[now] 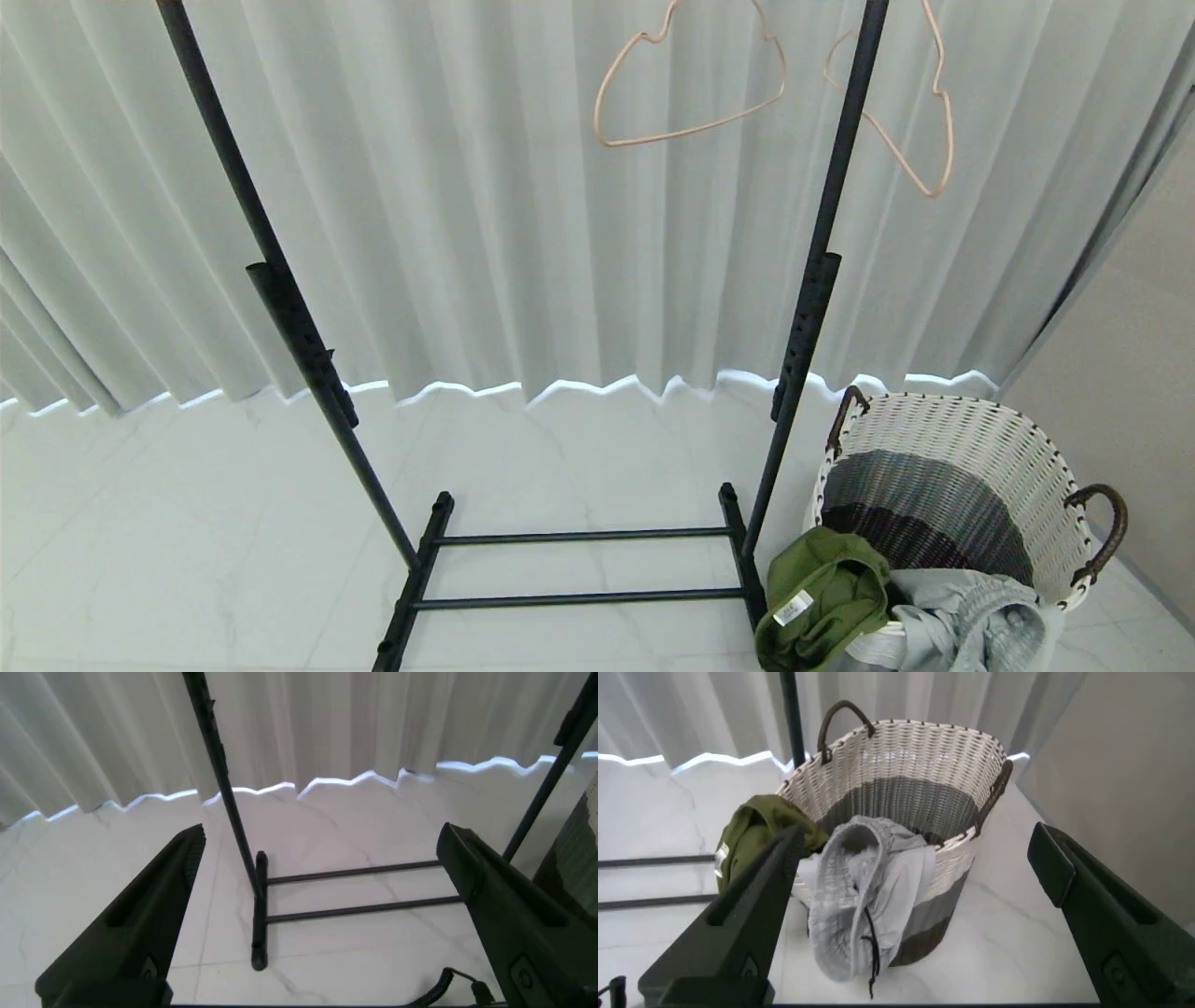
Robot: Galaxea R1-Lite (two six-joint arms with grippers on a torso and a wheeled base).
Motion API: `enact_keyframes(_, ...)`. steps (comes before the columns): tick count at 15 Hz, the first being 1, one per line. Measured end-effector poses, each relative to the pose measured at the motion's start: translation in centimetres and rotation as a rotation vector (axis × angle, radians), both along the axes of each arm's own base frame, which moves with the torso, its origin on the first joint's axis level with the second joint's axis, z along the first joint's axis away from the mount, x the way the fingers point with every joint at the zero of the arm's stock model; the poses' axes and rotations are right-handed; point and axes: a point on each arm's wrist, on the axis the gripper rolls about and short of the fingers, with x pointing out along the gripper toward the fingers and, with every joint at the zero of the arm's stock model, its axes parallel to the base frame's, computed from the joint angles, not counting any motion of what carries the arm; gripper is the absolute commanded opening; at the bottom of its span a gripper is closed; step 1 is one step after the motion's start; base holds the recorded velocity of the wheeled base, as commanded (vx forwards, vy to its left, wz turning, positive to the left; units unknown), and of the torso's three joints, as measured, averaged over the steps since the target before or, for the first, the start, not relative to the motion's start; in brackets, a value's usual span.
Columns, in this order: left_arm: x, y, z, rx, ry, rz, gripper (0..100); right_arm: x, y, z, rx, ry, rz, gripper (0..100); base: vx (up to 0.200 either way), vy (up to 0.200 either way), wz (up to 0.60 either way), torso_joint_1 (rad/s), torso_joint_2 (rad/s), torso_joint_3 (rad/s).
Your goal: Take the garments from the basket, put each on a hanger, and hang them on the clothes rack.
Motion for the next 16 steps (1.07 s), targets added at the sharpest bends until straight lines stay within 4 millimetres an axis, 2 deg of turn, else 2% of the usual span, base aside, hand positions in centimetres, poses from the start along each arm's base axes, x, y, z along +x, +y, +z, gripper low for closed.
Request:
enact_keyframes(2,0.0,0.0,0.0,0.0,0.0,0.0,100,0.0,0.0,0.0,-0.02,0.001,0.003,100,0.2,0.0,0.0,0.002,0.01,0.005)
enact_keyframes(13,0.0,0.0,0.0,-0.002,0.0,0.0,100,0.0,0.0,0.2,-0.042,-0.021,0.017,100,0.0,0.0,0.0,0.0,0.0,0.0)
enact_keyframes(14,0.0,0.0,0.0,-0.002,0.0,0.0,100,0.0,0.1,0.4,-0.039,-0.024,0.044,100,0.0,0.0,0.0,0.0,0.0,0.0)
enact_keyframes(16,0.0,0.0,0.0,-0.001,0.0,0.0,100,-0.6,0.2,2.4,-0.041,-0.046,0.112,100,0.0,0.0,0.0,0.0,0.0,0.0)
